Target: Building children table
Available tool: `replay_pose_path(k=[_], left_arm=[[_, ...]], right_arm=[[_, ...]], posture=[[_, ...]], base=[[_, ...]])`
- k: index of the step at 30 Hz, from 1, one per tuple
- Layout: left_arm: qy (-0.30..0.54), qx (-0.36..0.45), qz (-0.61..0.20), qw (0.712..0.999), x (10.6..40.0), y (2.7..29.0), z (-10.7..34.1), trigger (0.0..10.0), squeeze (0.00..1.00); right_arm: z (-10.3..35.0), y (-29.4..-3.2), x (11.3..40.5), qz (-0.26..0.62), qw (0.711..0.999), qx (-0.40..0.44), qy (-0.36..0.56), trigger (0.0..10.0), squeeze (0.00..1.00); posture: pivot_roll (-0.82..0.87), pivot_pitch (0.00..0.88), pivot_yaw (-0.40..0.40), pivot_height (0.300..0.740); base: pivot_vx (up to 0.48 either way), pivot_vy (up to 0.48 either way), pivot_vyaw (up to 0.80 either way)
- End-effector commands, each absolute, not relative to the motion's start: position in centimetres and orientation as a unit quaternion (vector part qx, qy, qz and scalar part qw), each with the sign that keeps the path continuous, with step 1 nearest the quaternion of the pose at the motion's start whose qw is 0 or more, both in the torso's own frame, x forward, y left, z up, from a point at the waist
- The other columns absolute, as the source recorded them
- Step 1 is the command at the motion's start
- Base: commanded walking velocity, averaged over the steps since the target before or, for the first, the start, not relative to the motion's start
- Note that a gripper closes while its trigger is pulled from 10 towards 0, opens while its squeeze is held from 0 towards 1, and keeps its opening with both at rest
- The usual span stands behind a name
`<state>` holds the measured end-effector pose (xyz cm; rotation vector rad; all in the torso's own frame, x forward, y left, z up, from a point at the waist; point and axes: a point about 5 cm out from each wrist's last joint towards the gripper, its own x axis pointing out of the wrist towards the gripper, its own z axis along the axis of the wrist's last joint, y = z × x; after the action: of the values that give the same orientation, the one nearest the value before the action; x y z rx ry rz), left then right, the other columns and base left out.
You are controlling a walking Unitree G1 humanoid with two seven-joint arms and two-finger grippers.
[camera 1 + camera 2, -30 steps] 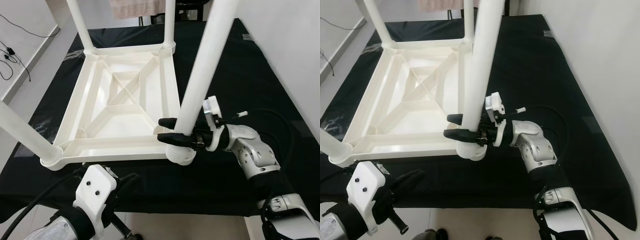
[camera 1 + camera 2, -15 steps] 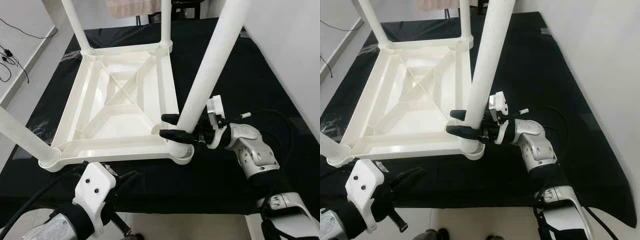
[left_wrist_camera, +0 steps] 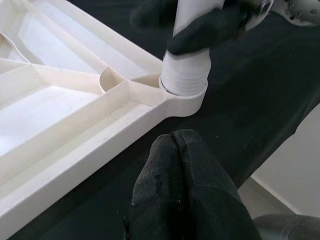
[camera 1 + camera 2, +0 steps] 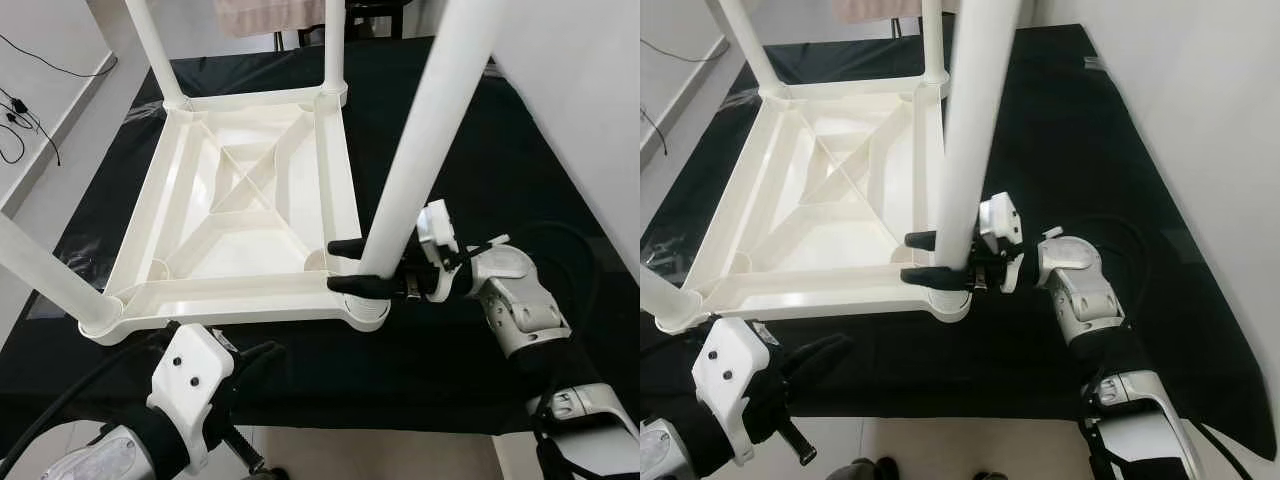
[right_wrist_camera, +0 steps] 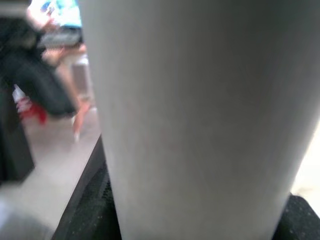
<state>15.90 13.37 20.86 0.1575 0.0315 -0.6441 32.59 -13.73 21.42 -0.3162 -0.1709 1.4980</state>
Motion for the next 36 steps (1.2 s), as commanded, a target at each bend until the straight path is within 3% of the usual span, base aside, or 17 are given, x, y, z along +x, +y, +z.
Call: replay_pose_path(k=[1,3,8,15,21,25,28,36], left_arm=[[0.022,0.082,-0.327,0.941,15.6,13.2,20.7,10.0,0.0],[0.022,0.082,-0.327,0.941,15.6,13.2,20.8,10.0,0.0],[0.022,0.082,-0.326,0.942,15.6,13.2,20.8,10.0,0.0],[0.021,0.081,-0.325,0.942,15.6,13.1,20.8,10.0,0.0],[0.021,0.08,-0.323,0.943,15.5,13.1,20.8,10.0,0.0],[0.022,0.078,-0.323,0.943,15.5,13.0,20.7,10.0,0.0],[0.023,0.078,-0.323,0.943,15.5,13.0,20.7,10.0,0.0],[0.023,0.077,-0.325,0.942,15.5,13.0,20.8,10.0,0.0]], right_arm=[[18.3,-14.0,32.5,0.683,0.713,-0.156,0.003,10.0,0.0],[18.3,-14.0,32.5,0.686,0.71,-0.163,0.005,10.0,0.0],[18.5,-13.5,32.3,0.722,0.661,-0.202,0.026,10.0,0.0],[19.3,-13.0,32.4,0.744,0.636,-0.204,0.031,10.0,0.0],[20.1,-12.4,33.6,0.727,0.668,-0.156,0.024,10.0,0.0],[19.3,-12.3,34.4,0.682,0.723,-0.102,0.039,10.0,0.0],[18.8,-12.4,34.5,0.666,0.74,-0.082,0.038,10.0,0.0],[18.1,-12.5,34.1,0.66,0.75,-0.04,0.02,10.0,0.0]], posture=[[0.17,0.251,0.033,0.74],[0.17,0.25,0.032,0.74],[0.17,0.255,0.029,0.74],[0.17,0.259,0.024,0.74],[0.16,0.264,0.02,0.74],[0.16,0.271,0.022,0.74],[0.16,0.275,0.022,0.74],[0.16,0.282,0.022,0.74]], base=[[0.0,0.0,0.0],[0.0,0.0,0.0],[0.0,0.0,0.0],[0.0,0.0,0.0],[0.0,0.0,0.0],[0.0,0.0,0.0],[0.0,0.0,0.0],[0.0,0.0,0.0]])
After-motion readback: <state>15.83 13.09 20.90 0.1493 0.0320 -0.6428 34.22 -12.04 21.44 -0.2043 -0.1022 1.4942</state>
